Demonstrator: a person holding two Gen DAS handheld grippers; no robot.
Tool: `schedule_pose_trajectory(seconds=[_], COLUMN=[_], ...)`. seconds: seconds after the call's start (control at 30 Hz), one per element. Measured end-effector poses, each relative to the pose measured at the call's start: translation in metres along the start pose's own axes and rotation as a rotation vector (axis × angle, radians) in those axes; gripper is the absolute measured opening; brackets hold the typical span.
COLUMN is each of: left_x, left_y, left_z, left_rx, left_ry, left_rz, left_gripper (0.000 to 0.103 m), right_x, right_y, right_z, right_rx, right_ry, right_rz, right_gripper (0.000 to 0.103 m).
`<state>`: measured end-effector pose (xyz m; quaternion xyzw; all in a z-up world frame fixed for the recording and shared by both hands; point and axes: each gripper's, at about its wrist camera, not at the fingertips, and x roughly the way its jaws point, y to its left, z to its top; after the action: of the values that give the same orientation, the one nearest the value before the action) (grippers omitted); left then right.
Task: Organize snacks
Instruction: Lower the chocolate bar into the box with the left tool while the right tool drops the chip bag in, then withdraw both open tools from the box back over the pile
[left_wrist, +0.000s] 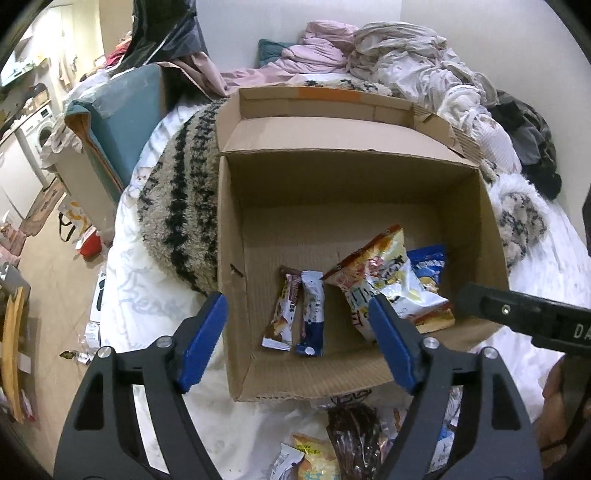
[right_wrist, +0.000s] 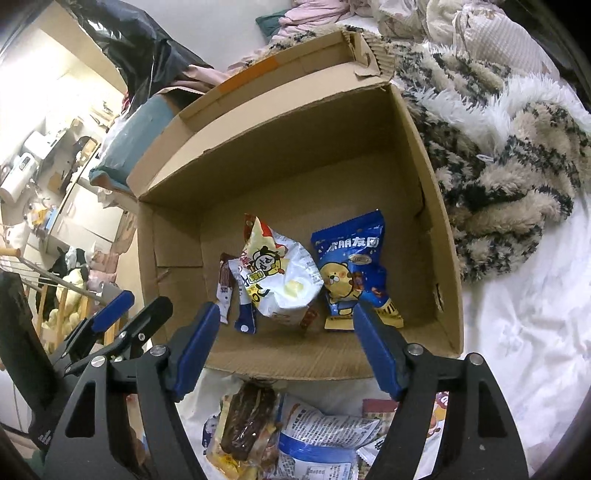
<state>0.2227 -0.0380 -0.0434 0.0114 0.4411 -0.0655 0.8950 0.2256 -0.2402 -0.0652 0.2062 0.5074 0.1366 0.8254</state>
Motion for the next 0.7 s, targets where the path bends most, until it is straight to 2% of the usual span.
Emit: schedule_pose_trajectory(seconds=[0.3,0.7], left_x=[-0.019,-0.058], left_y=[0.008,0.019], left_z=[-0.004,-0.021], left_rx=[-0.019,-0.016], left_ry=[-0.027,-0.062], left_rz=[0.007,0.027], left_gripper=[0.076,0.076], right_x=[-0.015,-0.048], right_y=[0.010,0.007], right_z=[-0.005,-0.026], right_rx=[-0.060,-0.047], right_ry=[-0.047,-0.070], right_rz=[-0.037,-0.072], right_gripper=[0.077,0.077])
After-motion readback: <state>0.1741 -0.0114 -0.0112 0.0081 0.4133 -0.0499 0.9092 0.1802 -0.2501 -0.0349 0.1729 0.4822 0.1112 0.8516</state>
